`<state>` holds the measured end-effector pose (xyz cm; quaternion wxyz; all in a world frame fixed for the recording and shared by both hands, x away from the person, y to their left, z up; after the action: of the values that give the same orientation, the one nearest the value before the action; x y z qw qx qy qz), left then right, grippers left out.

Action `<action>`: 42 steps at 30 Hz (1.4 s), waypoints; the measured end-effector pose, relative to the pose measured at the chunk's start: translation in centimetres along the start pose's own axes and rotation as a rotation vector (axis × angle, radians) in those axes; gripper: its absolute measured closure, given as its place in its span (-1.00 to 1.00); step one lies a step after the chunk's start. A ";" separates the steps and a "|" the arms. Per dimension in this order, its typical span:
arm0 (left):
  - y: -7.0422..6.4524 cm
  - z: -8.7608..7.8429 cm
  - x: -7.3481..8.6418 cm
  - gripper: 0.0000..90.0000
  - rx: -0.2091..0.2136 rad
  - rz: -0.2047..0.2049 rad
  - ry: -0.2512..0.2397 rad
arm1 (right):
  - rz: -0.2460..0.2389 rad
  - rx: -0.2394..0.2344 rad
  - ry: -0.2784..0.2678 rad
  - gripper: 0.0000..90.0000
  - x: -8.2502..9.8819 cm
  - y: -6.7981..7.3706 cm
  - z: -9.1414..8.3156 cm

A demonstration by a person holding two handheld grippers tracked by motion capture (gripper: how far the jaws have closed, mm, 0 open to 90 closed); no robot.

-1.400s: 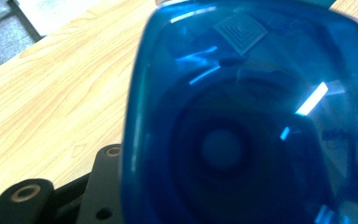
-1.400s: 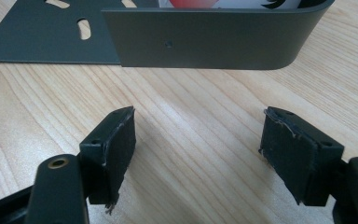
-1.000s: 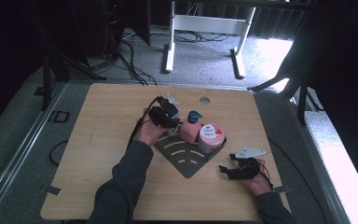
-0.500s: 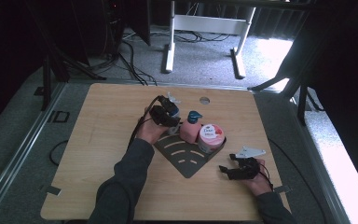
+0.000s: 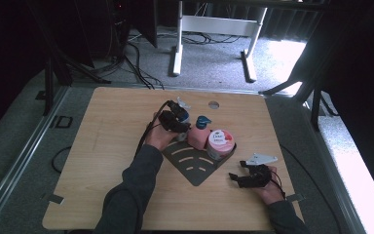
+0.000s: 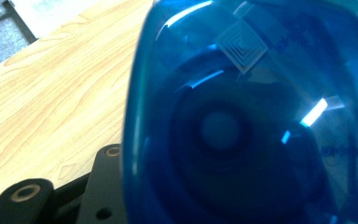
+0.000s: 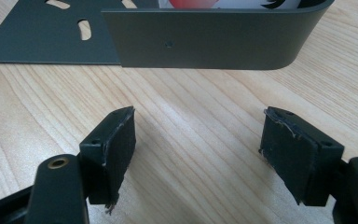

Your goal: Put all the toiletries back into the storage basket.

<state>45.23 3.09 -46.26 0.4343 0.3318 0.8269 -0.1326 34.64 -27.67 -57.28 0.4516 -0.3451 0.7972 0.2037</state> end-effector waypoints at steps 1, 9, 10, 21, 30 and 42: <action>0.0 0.0 0.0 0.23 0.002 -0.002 -0.003 | 0.000 0.000 0.000 -0.42 0.0 0.0 0.0; -0.1 0.4 0.1 0.23 0.006 -0.005 -0.007 | 0.000 0.001 0.000 -0.42 0.0 0.0 0.0; -0.1 0.5 0.1 0.23 0.005 -0.008 -0.009 | 0.000 0.000 0.000 -0.42 0.0 0.0 0.0; -0.1 1.0 0.3 0.23 0.011 -0.023 -0.012 | -0.001 0.001 0.001 -0.42 0.0 0.0 0.0; -0.1 1.5 0.5 0.23 0.013 -0.026 -0.002 | -0.001 0.001 0.001 -0.42 0.0 0.0 0.0; 0.1 1.9 0.6 0.23 0.019 -0.047 -0.009 | -0.001 0.000 0.001 -0.42 0.0 0.0 0.0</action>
<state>46.25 2.47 -47.91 0.4316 0.3158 0.8312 -0.1520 34.64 -27.66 -57.28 0.4515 -0.3455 0.7971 0.2033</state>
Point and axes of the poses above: each handheld gripper's, and its own axes: z roughly forward along the jaws, x roughly out of its underside, y roughly to its left, the point moved 2 cm from there along z, roughly forward along the jaws, and after that the axes turned 12 degrees about -y, right-handed, at the moved point
